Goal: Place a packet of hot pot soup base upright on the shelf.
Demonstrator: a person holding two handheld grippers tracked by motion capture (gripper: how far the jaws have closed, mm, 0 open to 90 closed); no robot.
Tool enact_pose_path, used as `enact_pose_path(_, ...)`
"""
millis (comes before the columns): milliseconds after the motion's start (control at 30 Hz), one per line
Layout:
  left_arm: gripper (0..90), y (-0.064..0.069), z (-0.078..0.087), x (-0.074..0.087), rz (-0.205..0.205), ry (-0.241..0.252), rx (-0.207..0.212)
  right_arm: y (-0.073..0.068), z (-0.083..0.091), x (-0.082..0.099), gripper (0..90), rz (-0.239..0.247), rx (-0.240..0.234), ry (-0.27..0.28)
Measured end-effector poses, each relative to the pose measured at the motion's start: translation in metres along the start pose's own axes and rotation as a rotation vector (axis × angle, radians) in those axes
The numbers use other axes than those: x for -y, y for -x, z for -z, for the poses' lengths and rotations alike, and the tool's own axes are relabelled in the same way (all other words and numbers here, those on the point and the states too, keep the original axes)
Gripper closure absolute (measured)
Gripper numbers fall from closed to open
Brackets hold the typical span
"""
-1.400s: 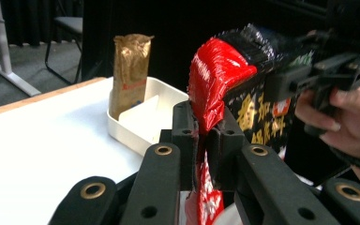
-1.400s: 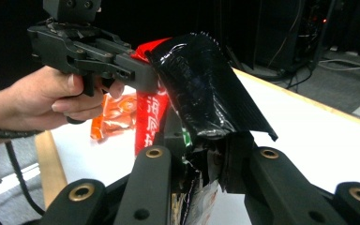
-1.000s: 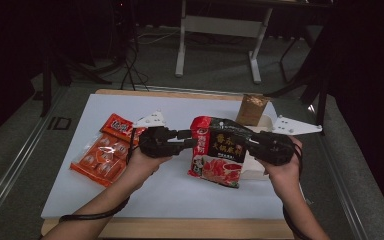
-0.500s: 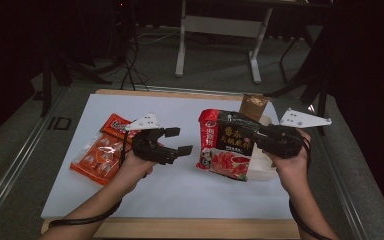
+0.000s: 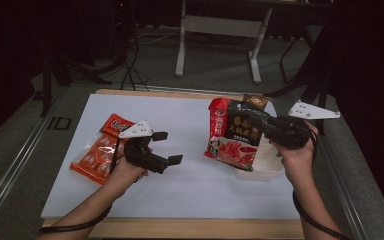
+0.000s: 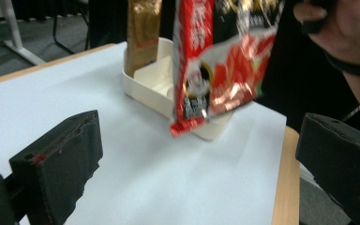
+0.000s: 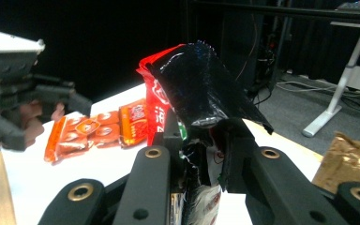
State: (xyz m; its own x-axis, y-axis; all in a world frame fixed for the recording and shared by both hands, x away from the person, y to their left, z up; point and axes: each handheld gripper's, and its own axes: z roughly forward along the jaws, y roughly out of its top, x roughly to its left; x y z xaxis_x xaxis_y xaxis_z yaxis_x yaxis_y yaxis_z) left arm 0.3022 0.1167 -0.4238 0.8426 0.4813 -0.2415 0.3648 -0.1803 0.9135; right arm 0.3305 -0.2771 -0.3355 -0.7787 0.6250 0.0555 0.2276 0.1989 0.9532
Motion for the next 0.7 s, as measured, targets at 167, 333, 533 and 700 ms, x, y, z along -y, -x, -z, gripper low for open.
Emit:
enact_pose_path(167,1.1,0.0,-0.003,0.021,-0.031,-0.017,-0.013,0.016,0.002,-0.002,76.1,0.0,0.043,0.008)
enact_pose_path(333,1.1,-0.002,-0.002,0.033,-0.029,-0.017,-0.015,0.031,0.003,-0.004,76.1,-0.014,0.067,0.013)
enact_pose_path(533,1.1,-0.005,0.002,0.047,0.015,-0.025,-0.023,0.043,0.004,-0.004,76.1,-0.027,0.094,0.021)
enact_pose_path(700,1.1,-0.008,0.007,0.061,0.039,-0.039,-0.045,0.059,0.002,-0.003,76.1,-0.046,0.126,0.017)
